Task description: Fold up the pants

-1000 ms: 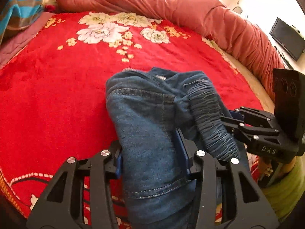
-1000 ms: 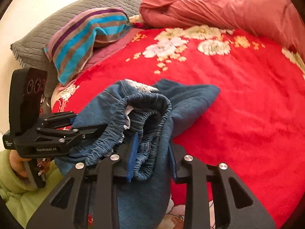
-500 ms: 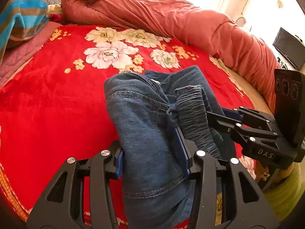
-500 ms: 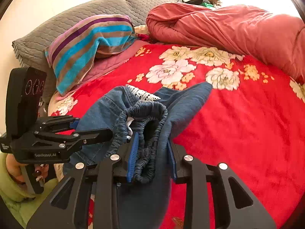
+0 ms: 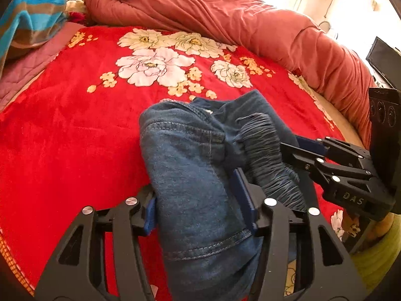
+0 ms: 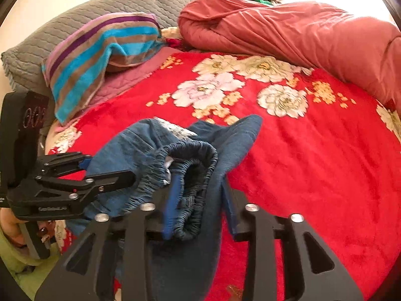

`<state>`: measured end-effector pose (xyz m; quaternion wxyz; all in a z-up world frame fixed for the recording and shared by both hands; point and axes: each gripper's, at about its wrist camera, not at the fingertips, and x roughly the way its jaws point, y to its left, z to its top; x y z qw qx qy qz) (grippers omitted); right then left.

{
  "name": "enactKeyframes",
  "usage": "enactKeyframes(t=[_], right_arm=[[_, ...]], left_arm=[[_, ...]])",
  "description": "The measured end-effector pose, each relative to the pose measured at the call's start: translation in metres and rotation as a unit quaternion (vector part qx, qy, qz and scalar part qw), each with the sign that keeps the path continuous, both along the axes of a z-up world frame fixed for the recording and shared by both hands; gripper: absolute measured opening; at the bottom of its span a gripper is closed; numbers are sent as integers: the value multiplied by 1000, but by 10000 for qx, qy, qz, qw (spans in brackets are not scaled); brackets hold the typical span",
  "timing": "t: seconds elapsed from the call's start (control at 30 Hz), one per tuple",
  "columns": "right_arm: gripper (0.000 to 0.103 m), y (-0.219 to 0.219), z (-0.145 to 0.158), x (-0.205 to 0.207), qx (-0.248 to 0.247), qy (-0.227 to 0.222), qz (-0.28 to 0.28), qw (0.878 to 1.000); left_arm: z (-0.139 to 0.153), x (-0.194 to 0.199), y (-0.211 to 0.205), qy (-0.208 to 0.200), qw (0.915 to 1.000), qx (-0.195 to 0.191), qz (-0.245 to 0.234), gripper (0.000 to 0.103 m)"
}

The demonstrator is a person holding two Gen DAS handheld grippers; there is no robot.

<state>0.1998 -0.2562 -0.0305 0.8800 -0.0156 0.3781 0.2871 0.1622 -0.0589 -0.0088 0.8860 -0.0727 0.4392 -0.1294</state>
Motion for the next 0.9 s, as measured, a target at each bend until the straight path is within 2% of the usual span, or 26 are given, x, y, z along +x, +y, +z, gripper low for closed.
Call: enactKeyframes(t=[0.13,0.23,0.33,0.43,0.47,0.6,0.67,0.83,0.9], right_arm=[[58,-1,-8,0,-248,34,-205,9995],[64,-2,-17,3,-452,126,-343,9983],[64,-7,-29,9,-472,399,-496,9969],[75,-10,-36,12,-526,531,-653,9951],[75,-11,-34,12,-484,538,-658,9952],[76,-15,-17,-1,-429,243,-712,9962],[90,-20,-5,-13,-305,53,-762,9966],[97,-29,23,-44,-77,-355,-805,9961],[98,-31,32,-57,-59,-525,-795,9954]], left_arm=[[-4,-2,2,49,10000,54,50,58],[-7,-2,4,94,9998,112,102,63],[-15,0,9,235,9995,112,176,65],[-22,-1,12,311,9992,102,210,70],[-22,-2,13,311,9992,95,220,71],[-11,-13,13,142,9995,148,236,73],[-5,-19,14,37,9995,188,260,78],[16,-44,16,-285,9987,264,338,93],[25,-55,17,-420,9978,324,389,93]])
